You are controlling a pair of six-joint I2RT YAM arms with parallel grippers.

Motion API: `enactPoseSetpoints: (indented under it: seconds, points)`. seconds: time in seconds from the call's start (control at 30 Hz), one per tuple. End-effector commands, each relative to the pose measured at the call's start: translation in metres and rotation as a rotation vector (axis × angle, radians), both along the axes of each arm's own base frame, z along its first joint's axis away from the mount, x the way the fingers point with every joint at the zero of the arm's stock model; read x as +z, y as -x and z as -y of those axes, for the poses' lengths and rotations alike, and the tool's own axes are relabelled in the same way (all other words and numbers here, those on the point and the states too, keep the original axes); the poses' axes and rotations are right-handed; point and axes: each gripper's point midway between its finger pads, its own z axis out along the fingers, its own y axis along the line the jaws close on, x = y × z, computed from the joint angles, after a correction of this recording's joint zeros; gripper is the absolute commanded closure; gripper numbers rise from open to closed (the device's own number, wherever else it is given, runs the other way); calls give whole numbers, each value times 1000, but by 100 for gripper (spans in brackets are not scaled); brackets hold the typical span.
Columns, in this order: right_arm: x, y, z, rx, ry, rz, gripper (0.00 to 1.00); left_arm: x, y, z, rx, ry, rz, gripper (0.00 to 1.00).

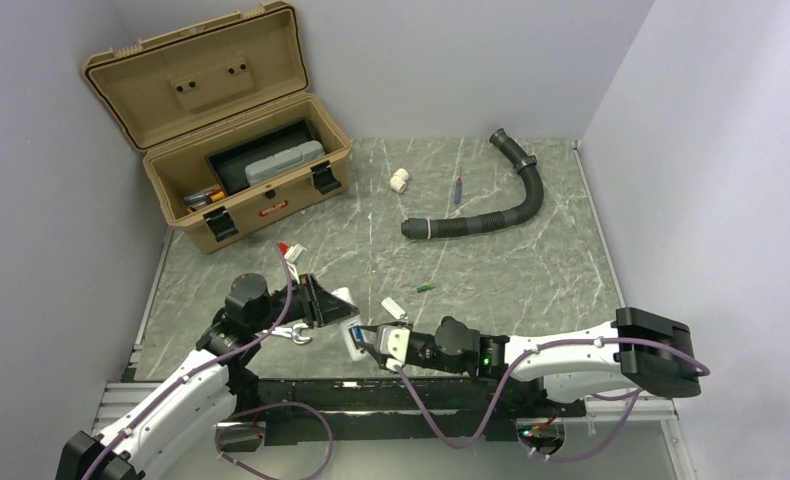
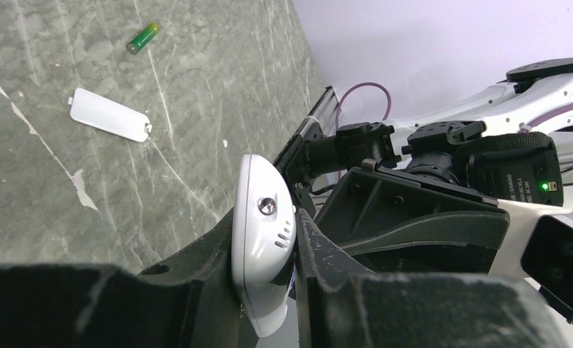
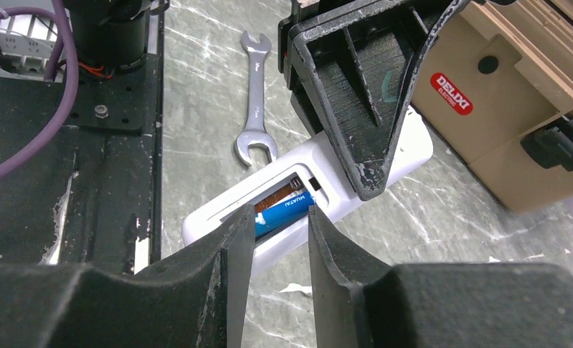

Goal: Load the batteries into the remote control
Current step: Load the battery into the remote control.

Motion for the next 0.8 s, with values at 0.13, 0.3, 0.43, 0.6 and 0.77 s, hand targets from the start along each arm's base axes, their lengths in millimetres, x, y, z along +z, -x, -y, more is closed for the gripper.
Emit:
enactPoseSetpoints:
  seconds: [0.13, 0.3, 0.43, 0.6, 0.77]
  points:
    - [-2, -9, -3, -59, 18, -5, 64, 20, 2, 2, -22, 28, 66, 100]
    - [-2, -8, -6, -55, 24, -7, 63, 21, 1, 2, -17, 30, 70, 100]
    - [-6, -8, -8, -59, 38, -12, 63, 21, 1, 2, -18, 28, 70, 100]
    - [-10, -10, -7, -75, 52, -7, 63, 22, 1, 2, -19, 27, 70, 100]
    - [-15, -9, -7, -70, 83, 1, 66, 23, 0, 3, -21, 32, 71, 100]
